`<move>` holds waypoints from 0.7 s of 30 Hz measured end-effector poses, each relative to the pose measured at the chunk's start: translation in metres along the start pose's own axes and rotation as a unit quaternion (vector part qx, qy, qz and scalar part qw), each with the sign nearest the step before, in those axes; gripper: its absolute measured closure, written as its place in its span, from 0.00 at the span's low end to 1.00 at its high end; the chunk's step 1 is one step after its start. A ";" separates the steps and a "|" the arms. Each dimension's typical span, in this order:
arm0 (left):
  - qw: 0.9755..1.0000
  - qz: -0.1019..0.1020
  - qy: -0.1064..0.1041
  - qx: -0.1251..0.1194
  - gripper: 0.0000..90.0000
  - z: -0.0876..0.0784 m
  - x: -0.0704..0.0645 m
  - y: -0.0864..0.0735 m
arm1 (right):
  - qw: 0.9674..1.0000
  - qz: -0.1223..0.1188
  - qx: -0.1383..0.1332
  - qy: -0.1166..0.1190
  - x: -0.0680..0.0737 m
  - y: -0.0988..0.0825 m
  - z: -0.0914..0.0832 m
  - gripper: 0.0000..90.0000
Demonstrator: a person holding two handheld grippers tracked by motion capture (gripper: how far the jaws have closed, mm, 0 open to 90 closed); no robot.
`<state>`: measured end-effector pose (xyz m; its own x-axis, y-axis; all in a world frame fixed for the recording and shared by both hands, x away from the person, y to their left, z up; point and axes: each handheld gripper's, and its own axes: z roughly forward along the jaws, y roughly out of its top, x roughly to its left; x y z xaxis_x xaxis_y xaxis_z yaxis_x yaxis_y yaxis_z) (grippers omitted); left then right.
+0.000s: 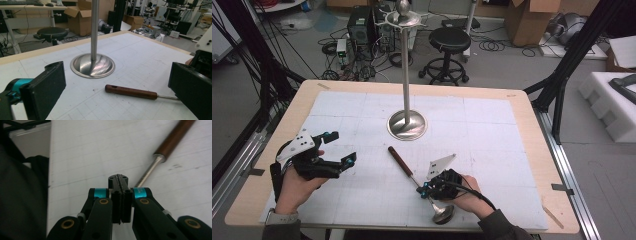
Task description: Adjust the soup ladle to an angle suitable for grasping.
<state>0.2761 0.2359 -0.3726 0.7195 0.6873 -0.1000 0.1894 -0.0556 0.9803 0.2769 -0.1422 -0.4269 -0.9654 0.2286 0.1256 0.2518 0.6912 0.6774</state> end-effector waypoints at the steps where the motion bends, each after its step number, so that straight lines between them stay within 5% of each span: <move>1: 1.000 -0.002 0.001 -0.002 0.02 0.000 0.000 0.000 | 1.000 -0.003 0.004 0.006 0.002 0.000 0.001 1.00; 11: 1.000 -0.001 0.001 0.001 0.02 0.000 0.000 0.000 | 0.998 -0.001 0.068 0.012 0.013 -0.001 0.006 1.00; 21: 1.000 -0.003 -0.003 -0.001 0.02 -0.001 0.001 -0.001 | 0.997 0.050 0.057 0.018 0.004 -0.010 0.000 1.00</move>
<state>0.2761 0.2374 -0.3738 0.7221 0.6833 -0.1077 0.1930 -0.0495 0.9800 0.2709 -0.1486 -0.4329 -0.9361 0.2771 0.2165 0.3516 0.7401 0.5733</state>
